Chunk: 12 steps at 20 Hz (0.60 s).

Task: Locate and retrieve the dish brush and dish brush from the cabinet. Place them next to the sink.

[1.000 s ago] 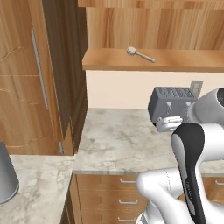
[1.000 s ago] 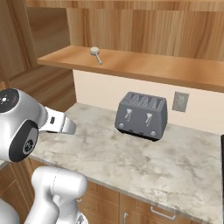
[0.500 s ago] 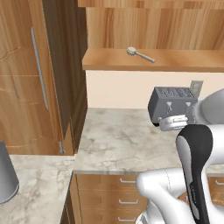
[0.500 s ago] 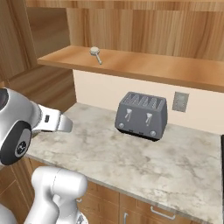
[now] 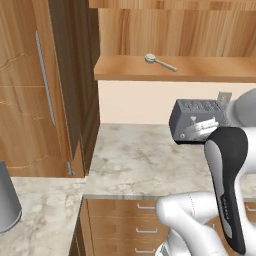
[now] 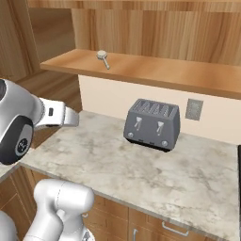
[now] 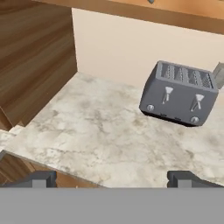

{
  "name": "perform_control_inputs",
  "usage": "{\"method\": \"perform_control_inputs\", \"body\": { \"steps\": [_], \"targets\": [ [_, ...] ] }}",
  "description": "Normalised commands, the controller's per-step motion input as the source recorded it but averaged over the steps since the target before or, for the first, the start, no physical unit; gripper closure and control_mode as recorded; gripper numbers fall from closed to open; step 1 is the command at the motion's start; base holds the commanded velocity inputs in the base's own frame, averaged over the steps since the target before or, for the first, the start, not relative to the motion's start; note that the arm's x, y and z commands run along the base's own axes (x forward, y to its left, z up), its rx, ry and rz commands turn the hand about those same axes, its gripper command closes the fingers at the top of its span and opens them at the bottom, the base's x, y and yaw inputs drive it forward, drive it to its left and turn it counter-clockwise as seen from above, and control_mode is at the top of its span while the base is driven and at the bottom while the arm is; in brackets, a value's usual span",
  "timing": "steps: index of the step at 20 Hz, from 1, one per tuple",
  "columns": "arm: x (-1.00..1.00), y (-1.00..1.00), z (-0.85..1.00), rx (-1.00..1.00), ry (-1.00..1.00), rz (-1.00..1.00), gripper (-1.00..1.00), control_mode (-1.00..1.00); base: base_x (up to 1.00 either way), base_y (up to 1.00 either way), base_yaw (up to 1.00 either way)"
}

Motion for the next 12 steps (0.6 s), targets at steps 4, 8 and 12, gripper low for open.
{"method": "perform_control_inputs", "body": {
  "steps": [4, 8, 12],
  "targets": [
    [0.29, -0.09, 0.37, -0.05, -0.04, 0.08, -1.0, -1.0, 0.0, 0.0, 0.0],
    [0.38, -0.12, 0.19, 0.0, -0.14, 0.14, -1.0, -1.0, 0.0, 0.0, 0.0],
    [0.47, -0.04, 0.21, 0.0, -0.11, 0.14, -1.0, -1.0, 0.0, 0.0, 0.0]
  ]
}}
